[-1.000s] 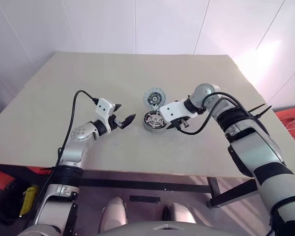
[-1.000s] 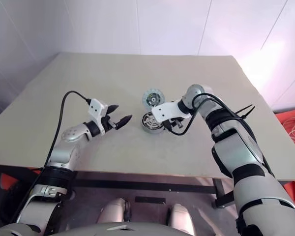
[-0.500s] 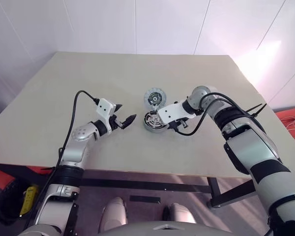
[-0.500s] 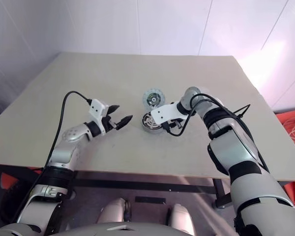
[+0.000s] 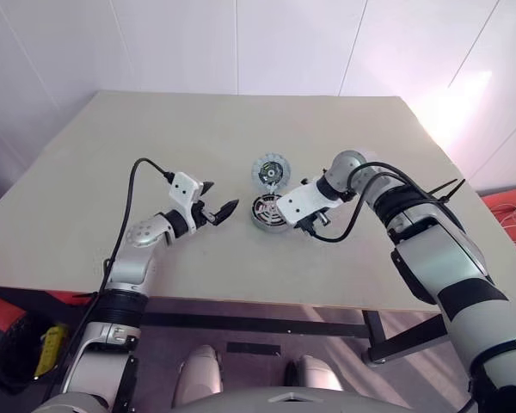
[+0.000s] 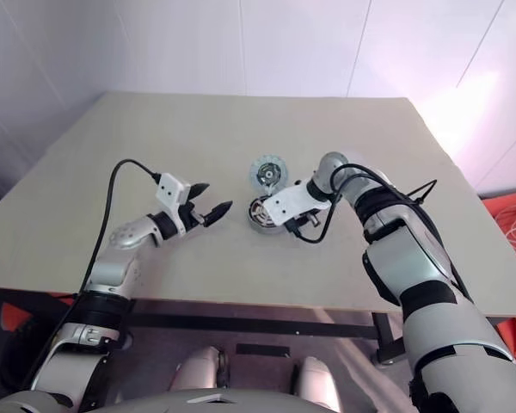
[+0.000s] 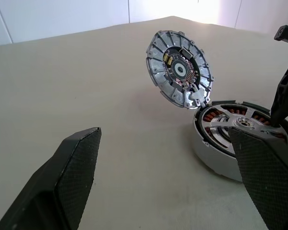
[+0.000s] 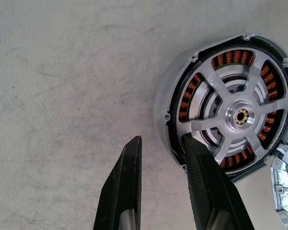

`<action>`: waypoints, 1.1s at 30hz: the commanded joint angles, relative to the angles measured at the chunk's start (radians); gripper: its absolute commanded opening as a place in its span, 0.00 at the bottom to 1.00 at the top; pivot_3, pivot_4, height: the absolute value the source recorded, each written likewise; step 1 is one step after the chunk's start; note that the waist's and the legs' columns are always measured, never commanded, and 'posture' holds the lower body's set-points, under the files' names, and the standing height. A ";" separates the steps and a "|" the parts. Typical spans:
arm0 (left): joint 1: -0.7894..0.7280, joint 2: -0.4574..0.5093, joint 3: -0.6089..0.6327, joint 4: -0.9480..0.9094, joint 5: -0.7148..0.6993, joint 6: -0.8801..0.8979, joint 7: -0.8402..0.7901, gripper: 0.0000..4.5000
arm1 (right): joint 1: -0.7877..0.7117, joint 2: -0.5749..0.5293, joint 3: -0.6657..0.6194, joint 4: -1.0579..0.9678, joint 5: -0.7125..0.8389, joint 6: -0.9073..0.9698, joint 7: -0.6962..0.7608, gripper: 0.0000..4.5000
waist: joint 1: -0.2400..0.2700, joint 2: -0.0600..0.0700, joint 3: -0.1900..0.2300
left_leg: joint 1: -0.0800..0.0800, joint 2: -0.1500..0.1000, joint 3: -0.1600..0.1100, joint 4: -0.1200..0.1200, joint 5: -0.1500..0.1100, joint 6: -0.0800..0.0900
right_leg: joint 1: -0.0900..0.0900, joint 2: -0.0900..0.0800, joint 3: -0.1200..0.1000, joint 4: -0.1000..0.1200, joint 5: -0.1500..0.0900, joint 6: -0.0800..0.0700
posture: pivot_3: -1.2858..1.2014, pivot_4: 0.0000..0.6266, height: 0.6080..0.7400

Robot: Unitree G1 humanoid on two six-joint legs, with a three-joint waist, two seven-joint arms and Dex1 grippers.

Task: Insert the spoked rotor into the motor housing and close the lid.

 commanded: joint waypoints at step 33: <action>-0.014 -0.009 0.007 -0.013 0.004 -0.038 0.023 1.00 | -0.053 -0.025 0.008 -0.057 -0.036 -0.058 0.013 0.00 | -0.019 0.000 0.000 | -0.001 0.001 0.000 0.001 0.000 0.000 | 0.000 0.000 0.000 0.000 0.000 -0.001 | 0.52 0.00 1.00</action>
